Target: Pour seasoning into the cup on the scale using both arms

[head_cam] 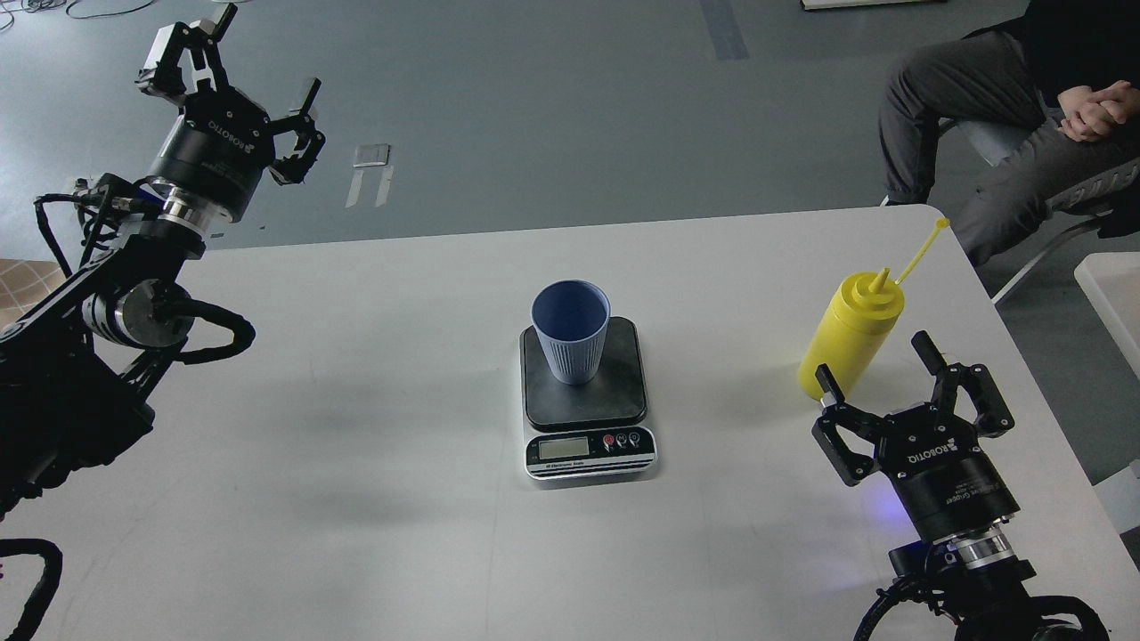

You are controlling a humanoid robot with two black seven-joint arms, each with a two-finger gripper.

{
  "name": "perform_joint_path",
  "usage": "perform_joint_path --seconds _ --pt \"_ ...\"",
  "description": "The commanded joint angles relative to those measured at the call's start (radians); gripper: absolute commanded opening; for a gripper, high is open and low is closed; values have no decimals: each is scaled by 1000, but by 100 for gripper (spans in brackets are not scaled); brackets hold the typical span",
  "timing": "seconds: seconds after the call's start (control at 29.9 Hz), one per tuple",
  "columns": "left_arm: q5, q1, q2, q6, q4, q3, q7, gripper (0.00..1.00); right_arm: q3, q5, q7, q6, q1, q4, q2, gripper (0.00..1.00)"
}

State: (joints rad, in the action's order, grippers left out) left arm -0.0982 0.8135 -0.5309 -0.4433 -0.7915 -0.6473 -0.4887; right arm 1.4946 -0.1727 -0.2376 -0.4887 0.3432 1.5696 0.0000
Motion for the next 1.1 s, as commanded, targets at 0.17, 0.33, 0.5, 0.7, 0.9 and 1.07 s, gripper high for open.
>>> perform_joint_path --seconds 0.17,0.33,0.5,0.7,0.9,1.07 --pt "0 3 5 0 0 -2 0 98 -22 19 0 0 -45 128 -90 100" --pt "-1 7 5 -5 -5 -2 0 98 -17 21 1 0 -131 124 -244 100" --pt "-1 26 0 -45 -5 0 0 98 -16 19 3 0 -269 99 -431 100" --pt "-1 41 3 -45 -5 2 0 98 -20 12 6 0 -438 11 -586 100" --pt "-3 93 2 -45 11 2 0 98 -65 6 6 0 -683 -161 -672 100" --pt "-3 131 14 -45 43 0 0 98 -235 12 7 0 -937 -384 -644 100"
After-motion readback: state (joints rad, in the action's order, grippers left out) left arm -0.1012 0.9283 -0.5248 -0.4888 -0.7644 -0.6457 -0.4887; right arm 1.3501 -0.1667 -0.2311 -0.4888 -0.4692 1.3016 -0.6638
